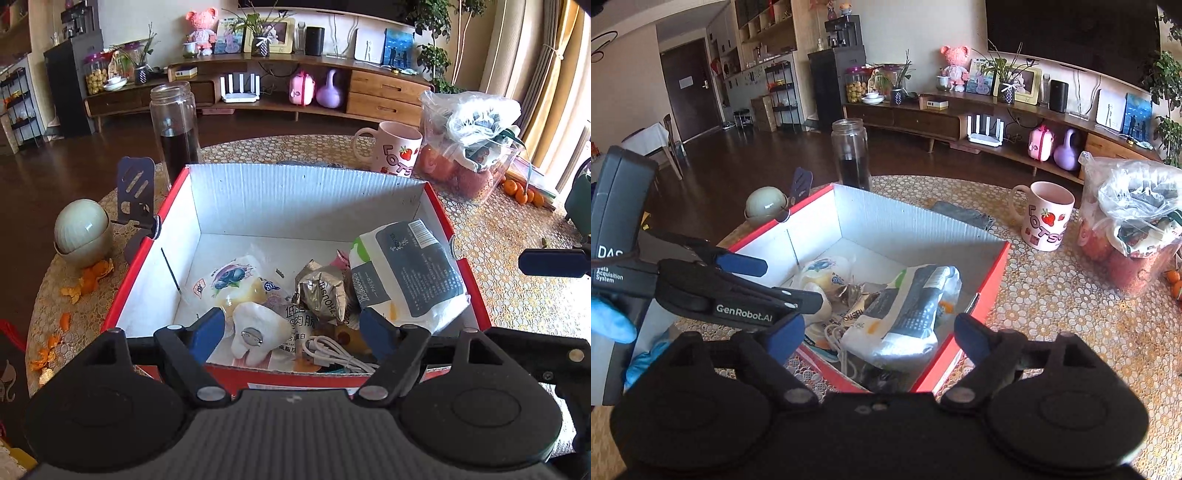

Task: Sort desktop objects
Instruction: 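Open both tools to drop the packet and cable into the box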

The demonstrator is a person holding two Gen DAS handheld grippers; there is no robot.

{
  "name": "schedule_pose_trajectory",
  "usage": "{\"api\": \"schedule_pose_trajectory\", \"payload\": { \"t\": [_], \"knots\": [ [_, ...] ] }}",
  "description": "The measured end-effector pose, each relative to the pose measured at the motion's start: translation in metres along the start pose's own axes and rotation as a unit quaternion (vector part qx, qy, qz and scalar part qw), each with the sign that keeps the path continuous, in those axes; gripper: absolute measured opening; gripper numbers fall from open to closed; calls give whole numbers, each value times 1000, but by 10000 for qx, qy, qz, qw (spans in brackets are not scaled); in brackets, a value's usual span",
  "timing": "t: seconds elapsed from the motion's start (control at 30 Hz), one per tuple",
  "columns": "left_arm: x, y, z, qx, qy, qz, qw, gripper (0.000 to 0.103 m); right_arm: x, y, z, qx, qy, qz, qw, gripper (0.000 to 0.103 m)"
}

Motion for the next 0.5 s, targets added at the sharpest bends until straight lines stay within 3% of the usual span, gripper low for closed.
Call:
{"api": "schedule_pose_trajectory", "payload": {
  "t": [0.13,0.5],
  "knots": [
    [3,-4,-10,-113,-130,100,9998,80,3,2,-11,-76,-201,67,9997,95],
    [15,-15,-35,151,-298,164,9993,80,8,1,-34,-60,-581,252,9980,103]
  ]
}}
Point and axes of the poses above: each gripper's, at about its wrist camera, not at the fingertips, and z roughly the way its jaws point, y to its left, x to its underside, the point moved 8 cm from there along z, roughly the way its jaws point, and after that the axes turned 6 degrees about -z, right-handed, at the moved point
